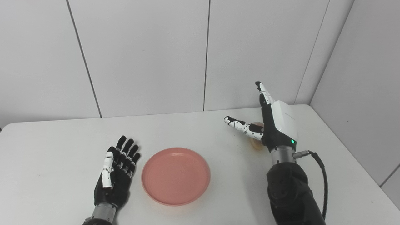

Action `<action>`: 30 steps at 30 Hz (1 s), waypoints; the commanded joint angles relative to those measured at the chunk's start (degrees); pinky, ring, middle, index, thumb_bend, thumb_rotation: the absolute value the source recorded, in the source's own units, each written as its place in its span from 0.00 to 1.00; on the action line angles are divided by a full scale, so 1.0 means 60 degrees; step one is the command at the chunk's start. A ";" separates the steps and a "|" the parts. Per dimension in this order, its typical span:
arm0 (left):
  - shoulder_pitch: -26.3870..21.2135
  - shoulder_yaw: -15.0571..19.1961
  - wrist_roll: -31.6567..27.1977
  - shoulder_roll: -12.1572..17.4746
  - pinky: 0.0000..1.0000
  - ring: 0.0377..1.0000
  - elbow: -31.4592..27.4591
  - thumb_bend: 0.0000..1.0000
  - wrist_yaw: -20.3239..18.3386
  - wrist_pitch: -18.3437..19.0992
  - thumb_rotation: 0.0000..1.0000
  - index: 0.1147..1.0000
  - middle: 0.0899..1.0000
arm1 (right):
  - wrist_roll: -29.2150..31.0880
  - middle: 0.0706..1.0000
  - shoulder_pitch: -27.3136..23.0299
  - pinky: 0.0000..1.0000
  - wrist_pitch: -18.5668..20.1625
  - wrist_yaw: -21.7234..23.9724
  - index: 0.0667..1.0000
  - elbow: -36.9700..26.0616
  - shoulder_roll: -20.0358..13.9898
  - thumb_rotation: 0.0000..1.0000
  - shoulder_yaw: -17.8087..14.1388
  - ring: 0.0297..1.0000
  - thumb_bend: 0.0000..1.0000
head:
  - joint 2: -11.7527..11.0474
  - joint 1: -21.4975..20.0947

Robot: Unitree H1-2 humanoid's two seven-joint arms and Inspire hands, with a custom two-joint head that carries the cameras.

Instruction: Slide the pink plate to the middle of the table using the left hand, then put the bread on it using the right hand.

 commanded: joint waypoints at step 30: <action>0.0497 0.0203 -0.0295 0.0181 1.00 0.97 0.0011 0.29 0.0249 0.0986 1.00 0.97 0.97 | -0.1088 0.98 -0.1470 0.85 0.0029 0.0350 0.99 0.2898 0.0341 0.65 -0.2077 0.96 0.88 | 0.0280 -0.0174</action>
